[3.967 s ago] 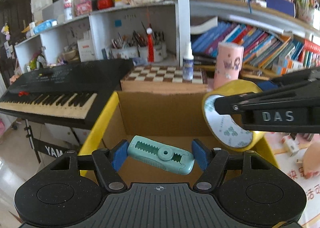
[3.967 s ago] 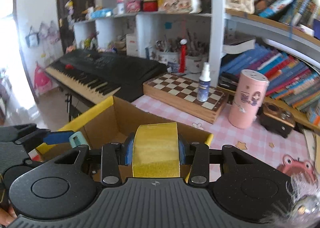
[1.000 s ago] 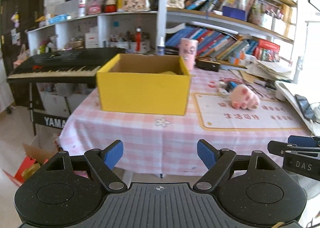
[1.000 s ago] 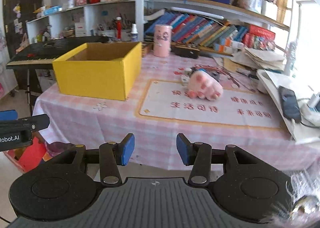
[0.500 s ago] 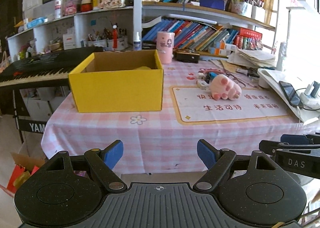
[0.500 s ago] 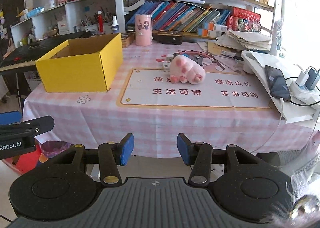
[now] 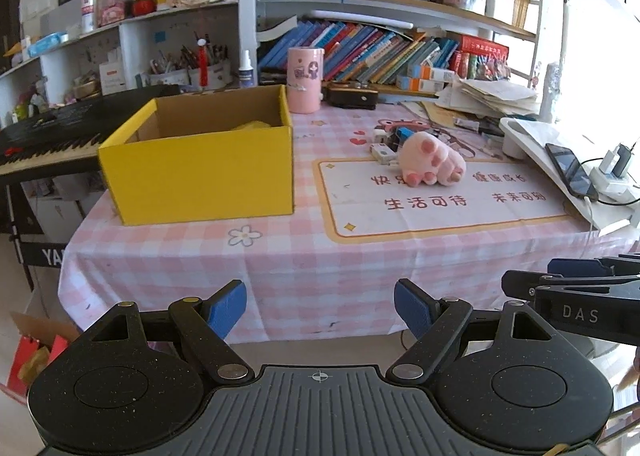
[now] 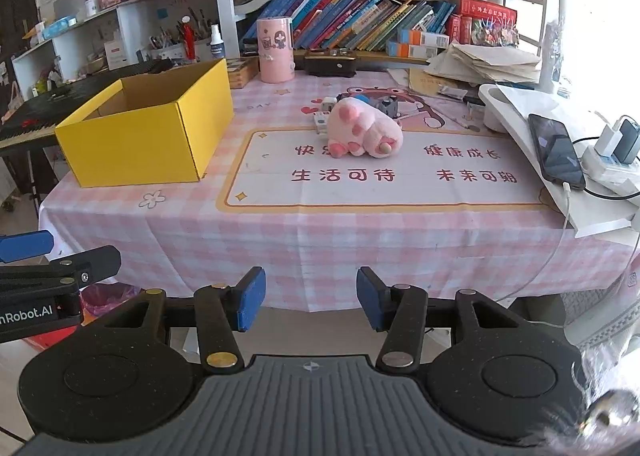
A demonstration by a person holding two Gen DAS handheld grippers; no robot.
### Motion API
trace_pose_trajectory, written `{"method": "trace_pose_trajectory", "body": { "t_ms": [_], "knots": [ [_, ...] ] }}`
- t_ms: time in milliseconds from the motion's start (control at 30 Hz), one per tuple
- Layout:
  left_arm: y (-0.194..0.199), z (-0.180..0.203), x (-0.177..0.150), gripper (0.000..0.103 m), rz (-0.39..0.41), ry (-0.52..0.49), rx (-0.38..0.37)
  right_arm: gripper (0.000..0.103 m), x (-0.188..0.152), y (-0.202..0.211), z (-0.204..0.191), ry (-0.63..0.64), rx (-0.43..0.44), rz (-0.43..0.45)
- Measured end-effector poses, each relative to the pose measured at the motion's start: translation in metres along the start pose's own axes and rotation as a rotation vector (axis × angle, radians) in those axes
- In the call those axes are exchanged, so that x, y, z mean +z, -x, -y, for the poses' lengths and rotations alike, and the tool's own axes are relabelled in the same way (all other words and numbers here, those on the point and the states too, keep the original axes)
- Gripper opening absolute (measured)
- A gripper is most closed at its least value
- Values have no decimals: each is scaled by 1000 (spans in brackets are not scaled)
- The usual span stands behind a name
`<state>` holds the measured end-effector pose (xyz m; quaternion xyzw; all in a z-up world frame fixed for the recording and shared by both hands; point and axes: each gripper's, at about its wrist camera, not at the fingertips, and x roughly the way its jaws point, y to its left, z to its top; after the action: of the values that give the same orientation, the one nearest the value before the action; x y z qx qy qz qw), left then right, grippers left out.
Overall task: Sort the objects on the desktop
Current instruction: 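Withdraw both open tools from the box back toward the remaining toys, then lower the left tool onto the pink plush paw and close it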
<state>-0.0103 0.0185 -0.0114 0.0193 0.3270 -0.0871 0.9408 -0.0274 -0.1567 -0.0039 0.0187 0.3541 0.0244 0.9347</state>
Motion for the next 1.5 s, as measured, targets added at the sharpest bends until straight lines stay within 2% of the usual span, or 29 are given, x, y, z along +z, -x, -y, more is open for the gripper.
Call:
{"method": "trace_pose_trajectory", "body": {
  "t_ms": [767,1067,1500],
  "knots": [
    [-71,65,37,83,-44,-73,-94,50,29,-43,69,-55,-64,-43],
    [-104,96,62,83,-51,-66,-61,50,55,-73,111,-71,-33,-62],
    [-162,141,106,83,-45,30,18,50,104,-113,175,-15,37,-48]
  ]
}}
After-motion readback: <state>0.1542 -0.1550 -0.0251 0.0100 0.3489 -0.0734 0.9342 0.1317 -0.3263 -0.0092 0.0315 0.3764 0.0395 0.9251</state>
